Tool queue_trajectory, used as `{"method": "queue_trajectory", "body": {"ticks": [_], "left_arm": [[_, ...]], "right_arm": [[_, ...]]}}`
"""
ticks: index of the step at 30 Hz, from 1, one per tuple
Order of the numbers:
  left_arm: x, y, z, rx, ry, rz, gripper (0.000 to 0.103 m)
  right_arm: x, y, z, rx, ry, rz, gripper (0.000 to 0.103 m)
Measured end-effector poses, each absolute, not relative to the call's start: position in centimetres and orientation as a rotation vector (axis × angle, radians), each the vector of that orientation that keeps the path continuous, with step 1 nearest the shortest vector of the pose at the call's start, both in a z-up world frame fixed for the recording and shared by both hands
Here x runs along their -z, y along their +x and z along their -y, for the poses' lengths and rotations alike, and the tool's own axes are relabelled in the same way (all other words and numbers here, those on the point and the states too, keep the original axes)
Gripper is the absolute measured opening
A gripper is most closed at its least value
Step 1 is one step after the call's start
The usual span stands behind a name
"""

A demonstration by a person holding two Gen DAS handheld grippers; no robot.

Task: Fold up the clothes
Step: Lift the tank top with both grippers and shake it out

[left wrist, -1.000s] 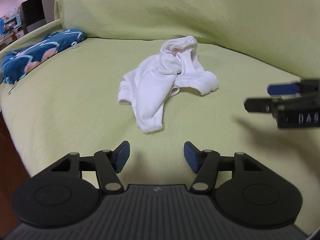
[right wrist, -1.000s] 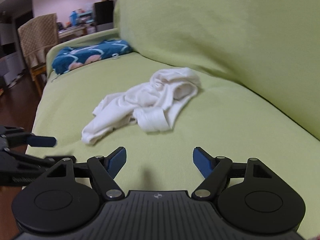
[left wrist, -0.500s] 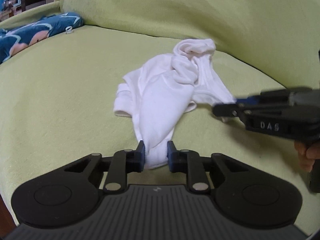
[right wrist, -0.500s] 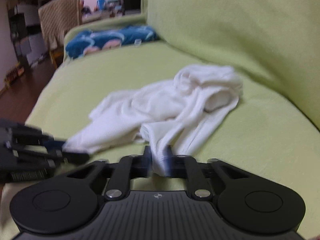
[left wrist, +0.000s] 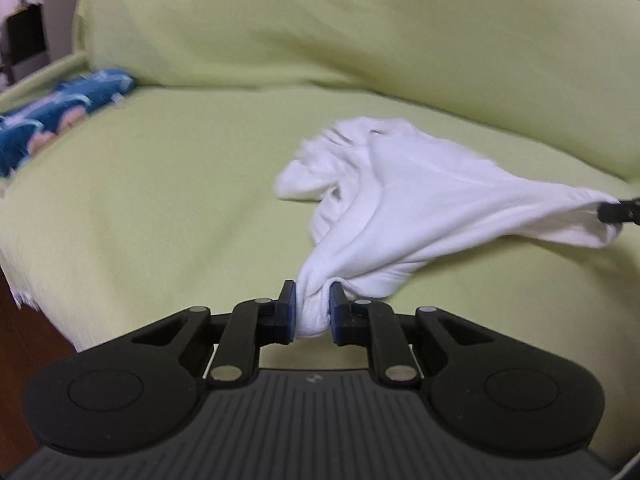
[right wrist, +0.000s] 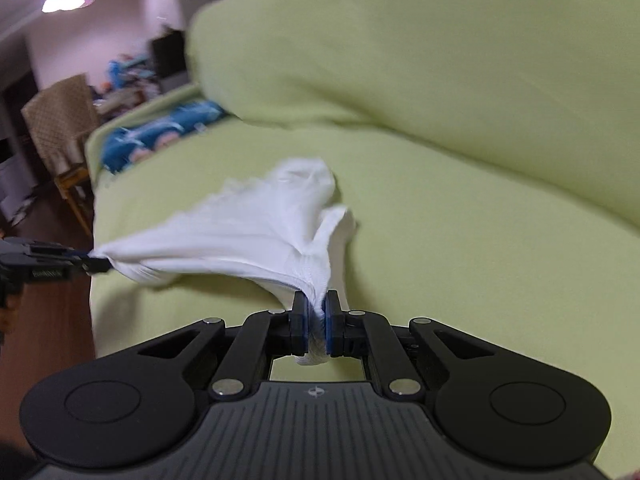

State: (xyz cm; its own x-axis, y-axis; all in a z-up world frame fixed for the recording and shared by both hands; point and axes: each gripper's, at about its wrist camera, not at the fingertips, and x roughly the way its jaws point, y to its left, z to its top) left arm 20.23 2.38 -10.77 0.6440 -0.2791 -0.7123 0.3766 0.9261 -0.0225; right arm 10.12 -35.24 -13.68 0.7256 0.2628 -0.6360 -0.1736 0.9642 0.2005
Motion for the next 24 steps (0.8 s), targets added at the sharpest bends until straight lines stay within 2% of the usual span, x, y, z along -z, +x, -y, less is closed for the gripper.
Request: {"method": "queue_trajectory", "body": {"ticks": [6,9,10,13,14,16,17,18,19,20,24], "left_arm": [[12.6,14.9,0.6,0.482,0.229,-0.907,0.018],[12.0,13.2,1.8,0.513,0.293,-0.874,0.027],[12.0,12.8,2.1,0.521,0.313,-0.867,0.033],[12.5,12.6,2.5,0.531,0.354,-0.876,0.038],[12.7,12.6,2.6,0.53,0.36,-0.883,0.043],[13.0,12.7,2.9,0.542,0.345,-0.9,0.05],[13.2,12.7,3.3,0.552,0.339,-0.907,0.049],[13.5,12.8,3.9,0.56,0.341,-0.912,0.047],[13.8,12.8,4.5,0.559,0.354,-0.92,0.028],[14.1,12.8,4.9,0.541,0.371,-0.934,0.012],[11.4,12.6,4.9,0.518,0.384,-0.895,0.01]], "right_arm": [[15.9,-0.6,37.0,-0.157,0.182,-0.862,0.007],[15.4,-1.7,37.5,-0.113,0.226,-0.832,0.01],[15.2,-1.6,37.6,-0.113,0.239,-0.826,0.011],[14.8,-1.3,37.2,-0.133,0.226,-0.809,0.026],[14.9,-1.2,36.6,-0.139,0.199,-0.813,0.035],[15.6,-0.9,35.6,-0.126,0.149,-0.825,0.039],[15.9,-0.4,35.3,-0.123,0.143,-0.836,0.038],[16.5,-0.4,35.2,-0.124,0.145,-0.848,0.029],[17.0,-0.4,35.1,-0.128,0.14,-0.859,0.015],[16.7,-0.5,35.1,-0.135,0.143,-0.84,0.006],[13.9,-1.5,35.3,-0.127,0.163,-0.716,0.005]]}}
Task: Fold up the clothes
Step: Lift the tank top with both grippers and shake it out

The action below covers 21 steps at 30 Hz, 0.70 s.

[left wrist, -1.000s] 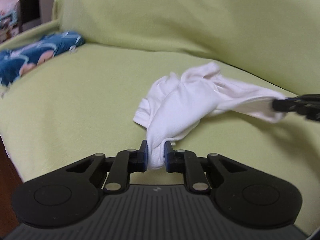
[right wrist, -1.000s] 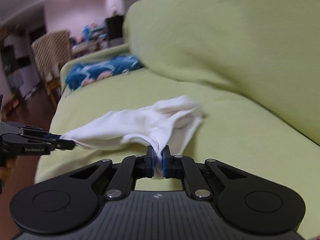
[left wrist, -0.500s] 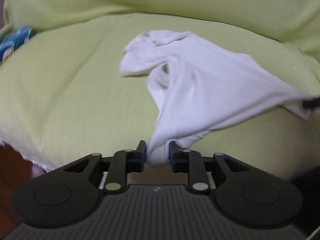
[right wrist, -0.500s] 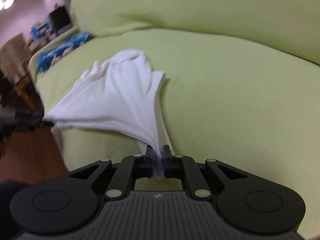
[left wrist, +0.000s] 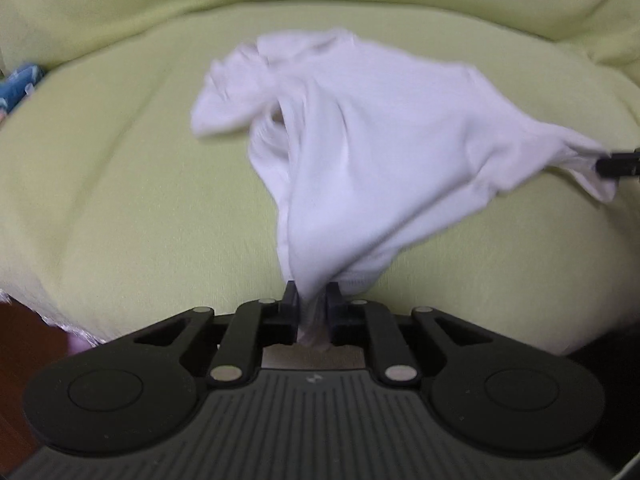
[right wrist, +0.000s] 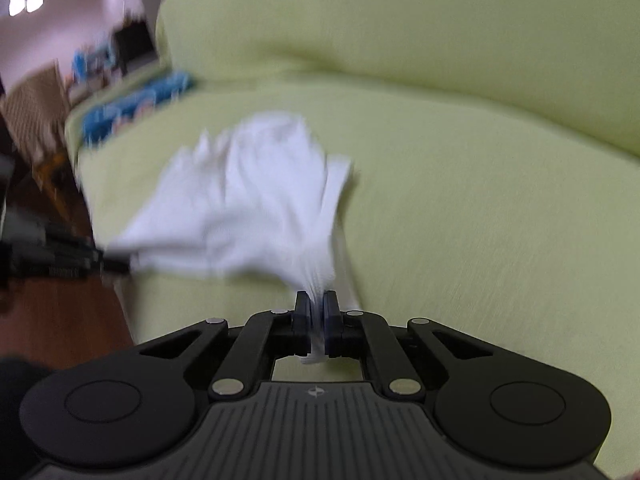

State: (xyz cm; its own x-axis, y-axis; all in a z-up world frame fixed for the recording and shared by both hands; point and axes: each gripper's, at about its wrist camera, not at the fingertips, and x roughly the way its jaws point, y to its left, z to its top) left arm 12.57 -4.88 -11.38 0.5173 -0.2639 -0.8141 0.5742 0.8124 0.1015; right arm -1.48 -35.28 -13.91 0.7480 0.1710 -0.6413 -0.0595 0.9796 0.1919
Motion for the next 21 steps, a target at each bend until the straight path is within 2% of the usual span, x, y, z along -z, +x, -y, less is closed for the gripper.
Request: {"method": "queue_trajectory", "body": {"ticks": [8,12,17,19,21], "left_arm": [[-5.9,10.2,3.6,0.534,0.386,-0.544,0.01],[-11.9,7.4,4.2,0.57,0.397,-0.42,0.011],[-13.9,7.8,8.1,0.667,0.368,-0.433,0.011],[-12.6,10.3,11.0,0.717,0.331,-0.517,0.012],[-9.7,14.3,14.8,0.754,0.301,-0.642,0.017]], "right_arm": [[-0.8,-7.1,36.7,-0.129,0.11,-0.346,0.005],[-7.3,-11.4,37.2,-0.127,0.035,-0.21,0.005],[-11.0,-12.0,40.0,-0.045,-0.003,-0.183,0.005],[-10.5,-9.8,42.1,0.012,0.012,-0.233,0.005],[-9.0,-6.4,44.8,0.076,0.048,-0.317,0.006]]}}
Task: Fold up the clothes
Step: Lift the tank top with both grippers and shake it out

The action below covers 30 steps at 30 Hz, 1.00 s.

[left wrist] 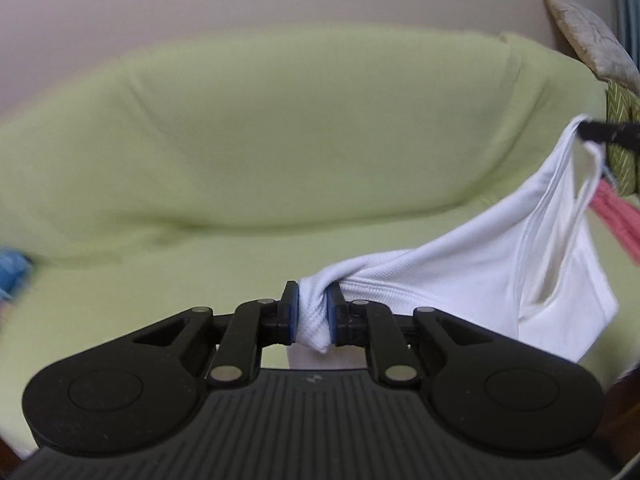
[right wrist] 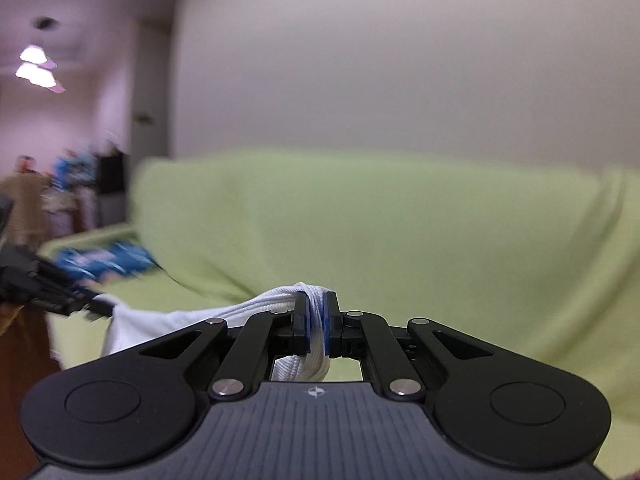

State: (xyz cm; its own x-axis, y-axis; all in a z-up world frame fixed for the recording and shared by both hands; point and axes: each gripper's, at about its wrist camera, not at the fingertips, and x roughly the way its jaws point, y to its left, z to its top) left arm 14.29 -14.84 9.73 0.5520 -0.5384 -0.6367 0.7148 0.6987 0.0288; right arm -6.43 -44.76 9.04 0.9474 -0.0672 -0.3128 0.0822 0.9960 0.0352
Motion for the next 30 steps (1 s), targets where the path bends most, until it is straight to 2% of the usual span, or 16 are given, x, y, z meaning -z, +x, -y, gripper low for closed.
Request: {"method": "queue_trajectory", "body": {"ticks": [1,2,4,5,7,13,18,19,21,24,26,28,30], "left_arm": [[-8.0,16.4,16.8,0.766,0.288,-0.706,0.02],[-5.7,18.6,18.7,0.761,0.28,-0.776,0.021],[-0.9,22.2,21.9,0.719,0.294,-0.91,0.021],[1.1,23.2,23.0,0.695,0.302,-0.961,0.02],[3.5,22.9,24.1,0.739,0.294,-1.006,0.02],[6.7,14.9,25.7,1.06,0.232,-1.047,0.023],[10.2,13.8,27.6,1.08,0.138,-1.112,0.027],[10.6,14.0,27.8,1.072,0.104,-1.128,0.031],[11.4,14.2,28.6,1.095,0.059,-1.154,0.036],[11.3,13.3,29.3,1.163,0.06,-1.153,0.044],[11.2,13.0,29.9,1.141,0.11,-1.138,0.054],[11.5,13.0,30.7,1.093,0.171,-1.126,0.051],[12.2,13.3,31.3,1.094,0.187,-1.152,0.035]], "right_arm": [[-7.4,-4.0,46.7,0.099,0.096,-0.389,0.009],[-5.2,-1.2,48.7,0.103,0.156,-0.488,0.015],[0.1,2.8,52.8,0.16,0.308,-0.618,0.025],[2.7,4.1,54.4,0.186,0.367,-0.683,0.033],[7.0,4.3,56.4,0.206,0.47,-0.734,0.033],[14.7,-2.0,58.8,0.175,0.652,-0.697,0.033],[16.7,-5.3,58.9,0.182,0.719,-0.685,0.034],[16.7,-5.4,58.2,0.169,0.724,-0.678,0.035],[16.4,-4.5,57.7,0.143,0.731,-0.668,0.043],[16.4,-2.8,57.4,0.142,0.715,-0.665,0.043],[16.2,-2.3,57.7,0.143,0.718,-0.66,0.043],[16.5,-1.9,57.9,0.143,0.714,-0.659,0.043],[16.6,-1.6,58.1,0.146,0.708,-0.662,0.043]]}}
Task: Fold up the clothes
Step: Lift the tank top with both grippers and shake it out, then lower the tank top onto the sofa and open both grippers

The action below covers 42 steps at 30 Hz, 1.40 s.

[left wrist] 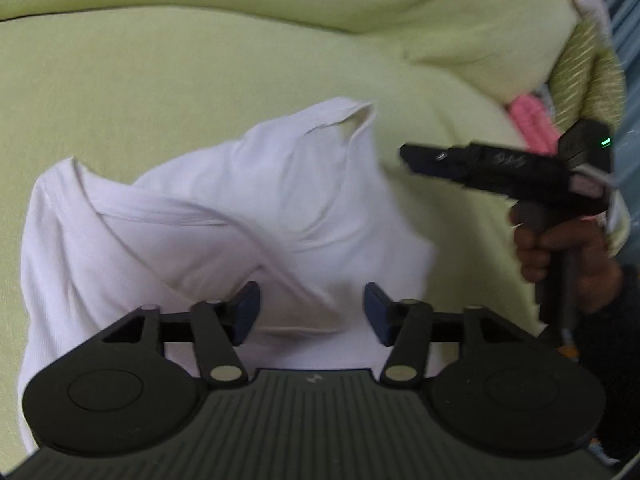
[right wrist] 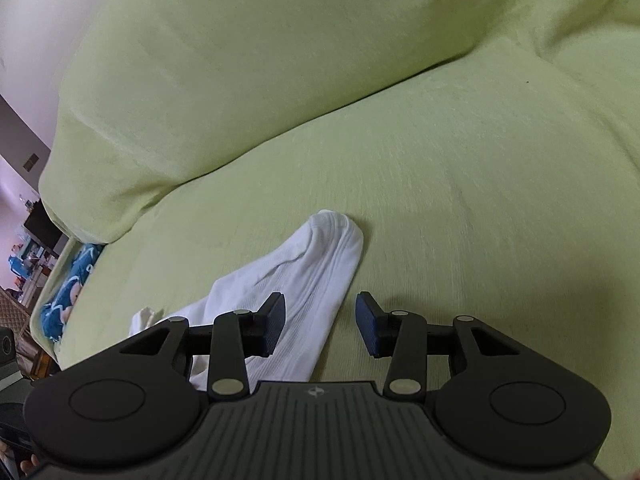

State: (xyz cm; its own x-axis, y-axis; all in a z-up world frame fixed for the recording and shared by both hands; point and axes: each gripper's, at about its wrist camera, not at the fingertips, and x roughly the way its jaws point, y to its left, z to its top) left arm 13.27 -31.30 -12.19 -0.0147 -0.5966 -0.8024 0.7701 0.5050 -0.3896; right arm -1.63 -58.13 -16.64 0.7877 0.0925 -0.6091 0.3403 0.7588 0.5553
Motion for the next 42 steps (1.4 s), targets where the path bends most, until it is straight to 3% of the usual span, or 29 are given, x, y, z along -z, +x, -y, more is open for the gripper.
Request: {"method": "queue_trajectory", "body": {"ticks": [2,6,13,14,15,18,27,34,39,40,42], "left_arm": [[12.3,12.8,31.3,1.144,0.194,-1.172,0.006],[10.7,13.4,30.3,1.174,0.195,-1.126,0.003],[3.9,22.9,27.6,1.047,0.011,-0.925,0.002],[3.6,24.4,27.6,1.024,-0.007,-0.921,0.002],[3.3,25.8,27.6,1.001,-0.021,-0.917,0.002],[3.5,28.8,28.0,0.957,-0.033,-0.933,0.002],[4.3,34.4,31.7,0.946,0.027,-0.955,0.003],[6.4,40.2,38.0,0.95,0.067,-0.931,0.003],[11.3,44.7,41.4,0.92,0.087,-1.019,0.003],[12.1,45.2,41.8,0.909,0.095,-1.033,0.004],[13.1,45.9,42.1,0.899,0.105,-1.065,0.003]], "right_arm": [[17.0,-1.5,58.6,0.158,0.71,-0.663,0.043],[17.6,-0.8,60.3,0.169,0.768,-0.634,0.044],[19.9,2.0,62.6,0.077,0.906,-0.59,0.04],[20.1,2.5,62.8,0.051,0.923,-0.585,0.033],[20.4,3.1,62.9,0.027,0.942,-0.579,0.021],[20.7,4.2,63.2,-0.021,0.969,-0.549,0.008],[16.5,4.9,65.9,-0.009,1.009,-0.322,0.006],[15.5,11.3,69.7,0.178,0.91,-0.394,0.006],[17.2,17.9,71.2,0.248,0.81,-0.521,0.007],[17.6,19.0,71.0,0.266,0.787,-0.544,0.008],[18.3,20.3,70.8,0.306,0.784,-0.589,0.028]]}}
